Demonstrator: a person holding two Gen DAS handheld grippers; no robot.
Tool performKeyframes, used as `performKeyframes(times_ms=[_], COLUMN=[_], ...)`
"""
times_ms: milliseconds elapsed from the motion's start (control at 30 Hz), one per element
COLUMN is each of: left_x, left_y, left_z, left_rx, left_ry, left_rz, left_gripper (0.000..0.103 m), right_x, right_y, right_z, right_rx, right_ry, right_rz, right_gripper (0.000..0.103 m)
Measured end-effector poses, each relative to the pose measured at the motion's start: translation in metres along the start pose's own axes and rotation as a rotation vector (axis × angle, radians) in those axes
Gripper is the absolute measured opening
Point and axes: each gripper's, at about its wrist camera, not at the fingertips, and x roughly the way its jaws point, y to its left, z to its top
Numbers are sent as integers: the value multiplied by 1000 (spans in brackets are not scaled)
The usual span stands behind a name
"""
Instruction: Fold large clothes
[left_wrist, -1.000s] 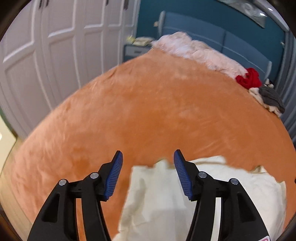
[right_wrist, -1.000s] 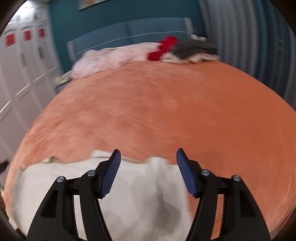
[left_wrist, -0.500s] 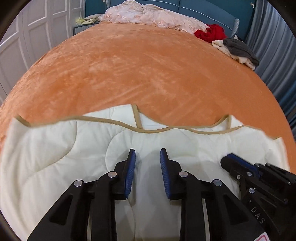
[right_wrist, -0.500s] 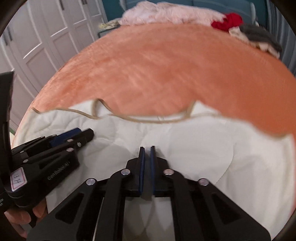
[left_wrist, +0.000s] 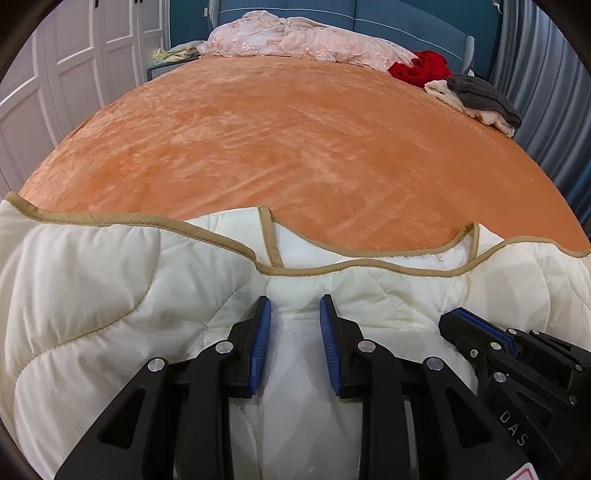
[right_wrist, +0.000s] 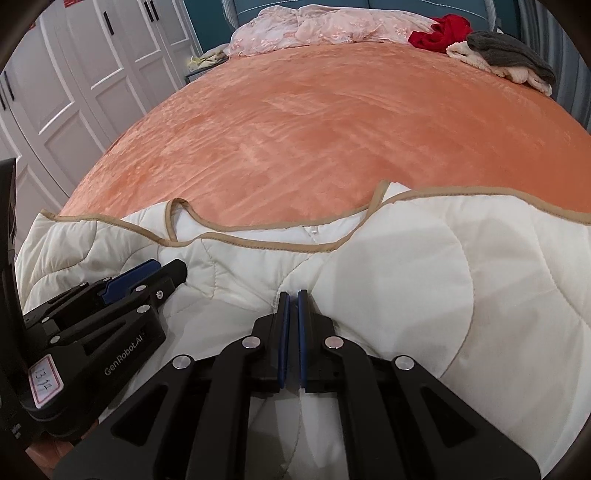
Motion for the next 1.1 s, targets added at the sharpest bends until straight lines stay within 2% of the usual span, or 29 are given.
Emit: performKeyframes(times_ms=[333,433,500,533,567,667,800,933,1100], left_x=[2,-1,-10,-17,-30,-74,-99,-106,-96], left_y=[-6,-5,-1,2,6,17,18,12,6], left_z=[0,1,5,6,6,-15,-51,-74,-87], left_rx=[26,17,-2,-17,-37,-75,-86,-65,-31], left_ry=[-11,-6,9,12,6,-25,-26,-50,-89], left_rz=[40,25,7,1,-7,-19,-27,-15,19], left_gripper=[26,26,27,27,27,27,28,36,38], right_x=[4,-1,-21,-36,-51,-92,-105,-94,-82], right_y=[-1,-2,-1,0,1,8,22,38,43], right_z=[1,2,4,3,0,-22,-55,-77,-93], right_rx=[7,18,27,32,37,50,40,16,17], right_ry=[-14,-23,-54,-83,-109,-124,-64,-14,-28], right_rz=[1,4,-42,-44,-29,31,79,89,59], right_gripper=[1,1,3,8,8,8,8,8,7])
